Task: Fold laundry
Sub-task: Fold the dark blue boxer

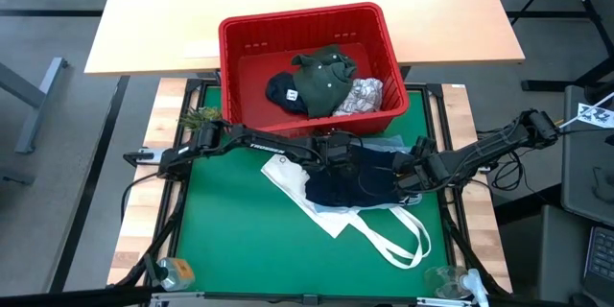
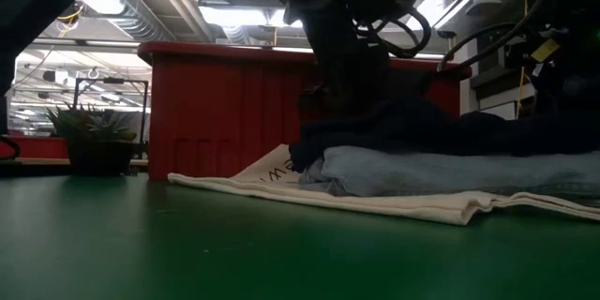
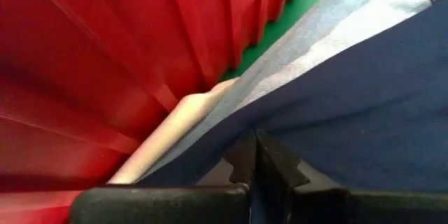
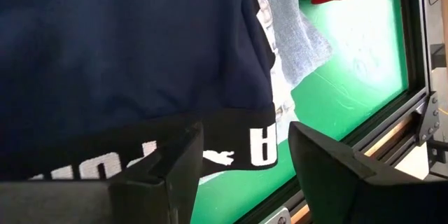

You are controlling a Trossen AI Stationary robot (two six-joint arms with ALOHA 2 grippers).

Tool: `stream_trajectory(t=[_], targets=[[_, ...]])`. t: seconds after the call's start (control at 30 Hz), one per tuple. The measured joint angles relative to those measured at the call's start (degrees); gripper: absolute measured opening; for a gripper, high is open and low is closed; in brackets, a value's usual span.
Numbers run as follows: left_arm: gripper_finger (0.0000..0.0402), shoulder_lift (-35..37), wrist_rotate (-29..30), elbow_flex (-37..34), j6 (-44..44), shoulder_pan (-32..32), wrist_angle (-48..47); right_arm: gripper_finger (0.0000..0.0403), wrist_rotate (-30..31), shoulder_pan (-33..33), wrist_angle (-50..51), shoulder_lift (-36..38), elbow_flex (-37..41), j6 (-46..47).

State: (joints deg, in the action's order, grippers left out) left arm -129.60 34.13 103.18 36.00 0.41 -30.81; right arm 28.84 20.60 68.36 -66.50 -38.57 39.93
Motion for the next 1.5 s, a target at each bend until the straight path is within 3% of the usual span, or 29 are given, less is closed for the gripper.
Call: stream_trajectory(t=[0.3, 0.57, 0.67, 0.87, 0.97, 1.1, 1.3, 1.5], targets=[[0.0004, 0.33, -0.73, 0.07, -0.13, -2.55, -0.18, 0.0209, -0.12, 0.0, -0.08, 0.0, 0.0, 0.12], [0.0004, 1.83, -1.19, 3.35, -2.69, -3.91, -2.78, 0.0209, -3.77, 0.0, 0.82, 0.0, -0.02, 0.19], [0.0004, 3.27, -4.45, 3.7, -4.26, -4.59, -3.66, 0.0209, -6.85, 0.0, 2.73, 0.0, -1.17, -0.08], [0.0004, 5.67, -18.71, 3.85, -5.07, -7.36, -6.89, 0.0209, -11.6, 0.22, 6.21, 0.0, -8.61, 0.51], [0.0004, 5.7, -21.7, 3.85, -5.09, -9.67, -8.77, 0.0209, -11.91, 2.19, 3.92, 0.05, -11.59, 2.86], [0.0004, 5.7, -19.05, 3.82, -5.1, -12.89, -13.16, 0.0209, -11.51, 6.42, -2.65, -0.02, -11.99, 3.16], [0.0004, 5.7, -8.57, 3.82, -3.19, -16.52, -17.81, 0.0209, -9.99, 11.9, -11.43, -0.02, -8.64, 5.74], [0.0004, 5.7, -5.83, 2.09, -0.87, -18.05, -18.39, 0.0209, -10.42, 16.3, -14.58, -0.02, -4.21, 13.24]])
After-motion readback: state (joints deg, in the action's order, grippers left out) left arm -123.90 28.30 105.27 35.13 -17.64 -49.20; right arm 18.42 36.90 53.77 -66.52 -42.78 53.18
